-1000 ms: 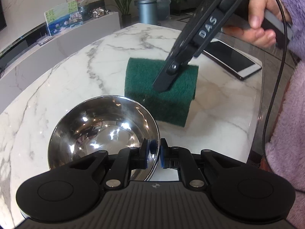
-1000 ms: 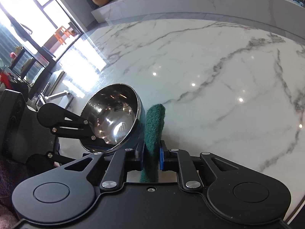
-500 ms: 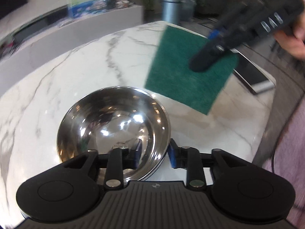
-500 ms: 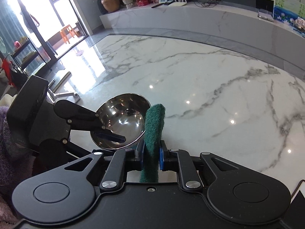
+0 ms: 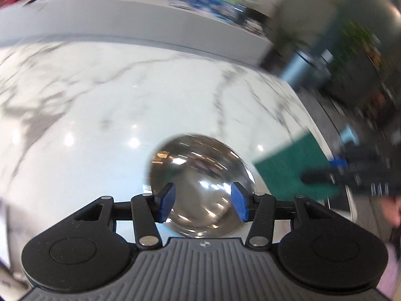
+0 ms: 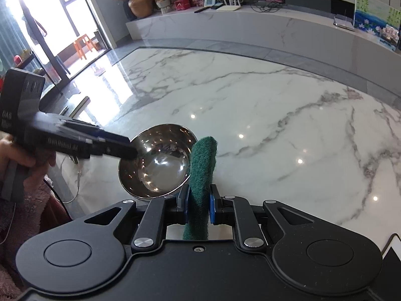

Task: Clean bowl
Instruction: 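Tilt the bowl up by its rim with the left gripper to show its inside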

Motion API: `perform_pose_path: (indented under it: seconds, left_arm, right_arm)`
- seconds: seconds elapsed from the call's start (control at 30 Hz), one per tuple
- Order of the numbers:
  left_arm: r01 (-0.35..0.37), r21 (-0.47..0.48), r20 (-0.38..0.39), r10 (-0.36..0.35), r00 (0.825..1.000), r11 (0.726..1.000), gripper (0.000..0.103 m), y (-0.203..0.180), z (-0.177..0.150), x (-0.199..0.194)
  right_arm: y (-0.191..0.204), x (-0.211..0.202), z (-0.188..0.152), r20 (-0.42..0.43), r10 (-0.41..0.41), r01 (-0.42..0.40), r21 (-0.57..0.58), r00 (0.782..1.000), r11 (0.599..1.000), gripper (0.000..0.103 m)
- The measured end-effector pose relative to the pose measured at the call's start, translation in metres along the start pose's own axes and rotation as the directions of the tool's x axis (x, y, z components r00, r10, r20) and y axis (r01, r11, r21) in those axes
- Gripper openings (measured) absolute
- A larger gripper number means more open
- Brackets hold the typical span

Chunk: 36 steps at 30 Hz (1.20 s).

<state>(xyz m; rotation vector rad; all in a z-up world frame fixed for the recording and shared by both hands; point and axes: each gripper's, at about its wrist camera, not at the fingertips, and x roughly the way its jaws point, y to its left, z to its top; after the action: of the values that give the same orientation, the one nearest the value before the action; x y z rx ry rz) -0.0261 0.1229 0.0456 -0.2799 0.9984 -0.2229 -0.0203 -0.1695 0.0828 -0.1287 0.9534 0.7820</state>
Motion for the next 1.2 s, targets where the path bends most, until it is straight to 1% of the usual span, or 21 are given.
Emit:
perform_pose_path:
  seconds: [0.1, 0.17, 0.23, 0.27, 0.33, 0.4, 0.43, 0.53, 0.57, 0.67, 0.7, 0.8, 0.9, 1.03, 1.17, 1.2]
  left_arm:
    - [-0.072, -0.03, -0.081, 0.07, 0.994, 0.997, 0.046, 0.007, 0.009, 0.015]
    - [-0.069, -0.04, -0.114, 0.065, 0.991, 0.997, 0.046, 0.009, 0.011, 0.028]
    - [-0.084, -0.042, -0.136, 0.077, 0.988, 0.996, 0.043, 0.011, 0.008, 0.04]
    - [-0.098, -0.045, -0.148, 0.091, 0.985, 0.994, 0.039, 0.013, 0.007, 0.046]
    - [-0.119, -0.046, -0.167, 0.11, 0.98, 0.992, 0.036, 0.016, 0.004, 0.057]
    - [-0.131, -0.039, -0.178, 0.122, 0.976, 0.991, 0.03, 0.017, 0.001, 0.061]
    - [-0.137, -0.034, -0.182, 0.128, 0.975, 0.99, 0.029, 0.018, -0.001, 0.062]
    - [-0.112, -0.028, -0.175, 0.105, 0.979, 0.993, 0.015, 0.015, -0.002, 0.063]
    - [-0.105, -0.015, -0.167, 0.102, 0.981, 0.994, 0.01, 0.012, -0.002, 0.063]
    - [-0.124, 0.048, -0.137, 0.129, 0.982, 0.991, 0.01, 0.002, -0.003, 0.06]
    - [-0.126, 0.077, -0.119, 0.134, 0.984, 0.989, 0.009, -0.002, -0.004, 0.058]
    - [-0.137, 0.155, -0.093, 0.152, 0.984, 0.978, 0.008, -0.014, -0.002, 0.053]
    - [-0.149, 0.212, -0.085, 0.17, 0.982, 0.966, 0.008, -0.023, 0.0, 0.052]
    - [-0.161, 0.271, -0.075, 0.187, 0.979, 0.949, 0.008, -0.03, 0.001, 0.052]
    - [-0.162, 0.367, -0.057, 0.196, 0.979, 0.916, 0.008, -0.042, 0.003, 0.054]
    - [-0.159, 0.399, -0.05, 0.195, 0.98, 0.903, 0.008, -0.046, 0.003, 0.054]
  right_arm:
    - [0.002, 0.004, 0.0, 0.005, 0.004, -0.004, 0.003, 1.0, 1.0, 0.014]
    - [0.003, 0.007, 0.0, 0.01, 0.005, -0.005, 0.009, 1.0, 1.0, 0.014]
    - [0.003, 0.009, 0.0, 0.011, -0.004, 0.004, 0.012, 1.0, 1.0, 0.014]
    - [0.003, 0.011, 0.0, 0.009, -0.011, 0.011, 0.014, 1.0, 1.0, 0.014]
    - [0.003, 0.014, 0.0, 0.006, -0.022, 0.022, 0.017, 1.0, 1.0, 0.014]
    - [0.002, 0.014, -0.001, 0.008, -0.02, 0.02, 0.025, 1.0, 1.0, 0.014]
    - [0.001, 0.015, -0.001, 0.009, -0.021, 0.02, 0.029, 1.0, 0.999, 0.014]
    - [0.0, 0.017, -0.002, 0.01, -0.031, 0.031, 0.041, 0.999, 0.999, 0.014]
    - [0.0, 0.017, -0.002, 0.009, -0.04, 0.04, 0.046, 0.999, 0.998, 0.014]
    - [-0.002, 0.02, -0.003, 0.013, -0.081, 0.08, 0.066, 0.997, 0.995, 0.014]
    - [-0.004, 0.021, -0.003, 0.015, -0.082, 0.081, 0.077, 0.997, 0.994, 0.014]
    - [-0.008, 0.024, -0.005, 0.025, -0.065, 0.062, 0.084, 0.998, 0.994, 0.014]
    - [-0.008, 0.026, -0.009, 0.05, -0.043, 0.043, 0.019, 0.998, 0.999, 0.014]
    - [-0.014, 0.032, -0.011, 0.039, -0.027, 0.025, 0.056, 0.999, 0.998, 0.014]
    - [-0.019, 0.039, -0.014, 0.058, 0.05, -0.052, 0.04, 0.997, 0.998, 0.013]
    - [-0.021, 0.041, -0.014, 0.057, 0.061, -0.063, 0.035, 0.997, 0.997, 0.013]
